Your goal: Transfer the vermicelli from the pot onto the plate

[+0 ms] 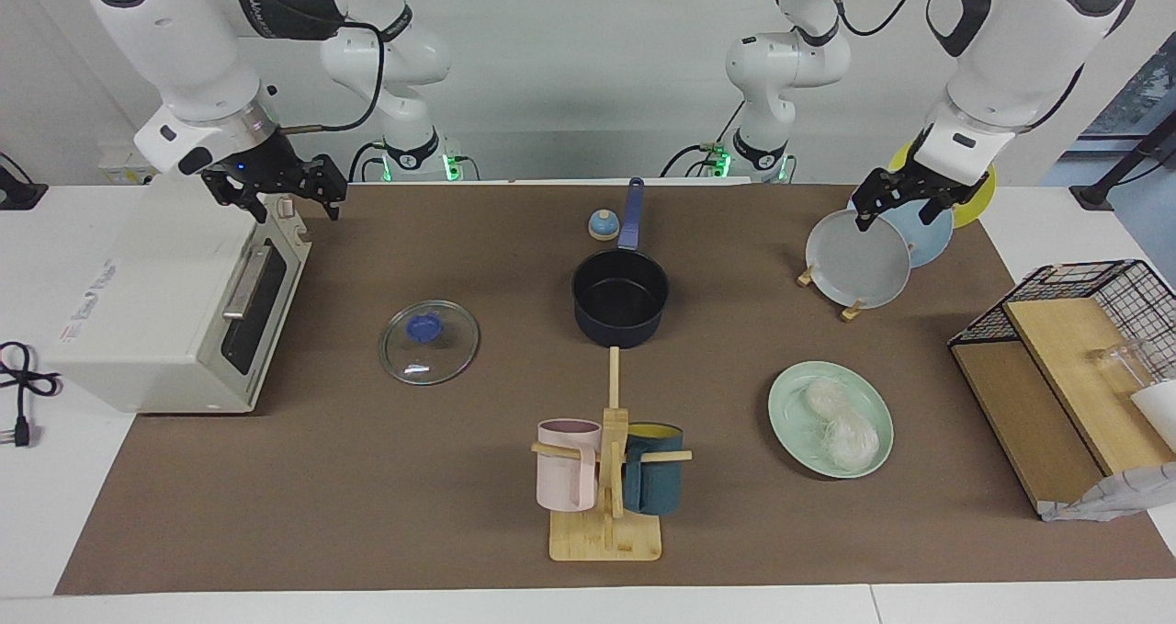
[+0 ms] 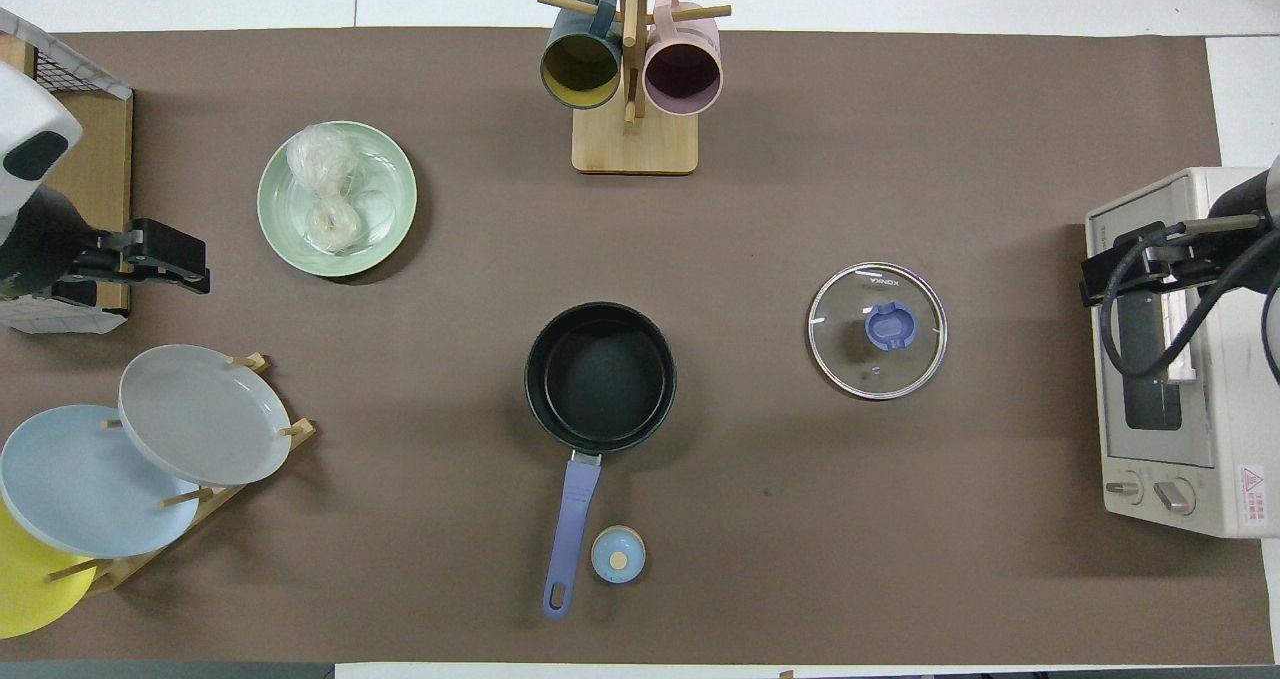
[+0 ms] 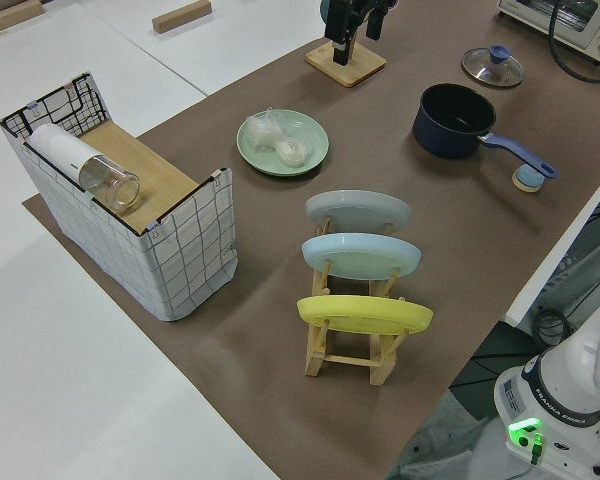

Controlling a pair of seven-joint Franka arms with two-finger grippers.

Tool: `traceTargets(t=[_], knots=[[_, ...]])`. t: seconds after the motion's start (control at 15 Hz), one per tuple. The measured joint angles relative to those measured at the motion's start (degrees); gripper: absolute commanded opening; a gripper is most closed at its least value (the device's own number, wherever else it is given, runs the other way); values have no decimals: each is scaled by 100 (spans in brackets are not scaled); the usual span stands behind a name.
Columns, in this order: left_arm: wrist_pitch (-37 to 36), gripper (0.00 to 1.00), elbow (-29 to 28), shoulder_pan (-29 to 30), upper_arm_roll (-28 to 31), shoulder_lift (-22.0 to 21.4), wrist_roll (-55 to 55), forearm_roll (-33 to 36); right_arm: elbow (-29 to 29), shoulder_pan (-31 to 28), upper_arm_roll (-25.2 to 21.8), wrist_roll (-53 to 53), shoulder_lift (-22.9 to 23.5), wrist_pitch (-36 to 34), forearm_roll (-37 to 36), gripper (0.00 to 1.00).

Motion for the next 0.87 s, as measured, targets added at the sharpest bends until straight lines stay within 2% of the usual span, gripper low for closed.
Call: traceTargets(t=[0.47, 0.87], knots=[[-274, 100, 126, -77, -23, -231, -2, 0, 0, 5, 1, 0, -17, 0, 0, 100], [-290, 100, 137, -79, -24, -249, -2, -90, 0, 5, 1, 0, -18, 0, 0, 100]])
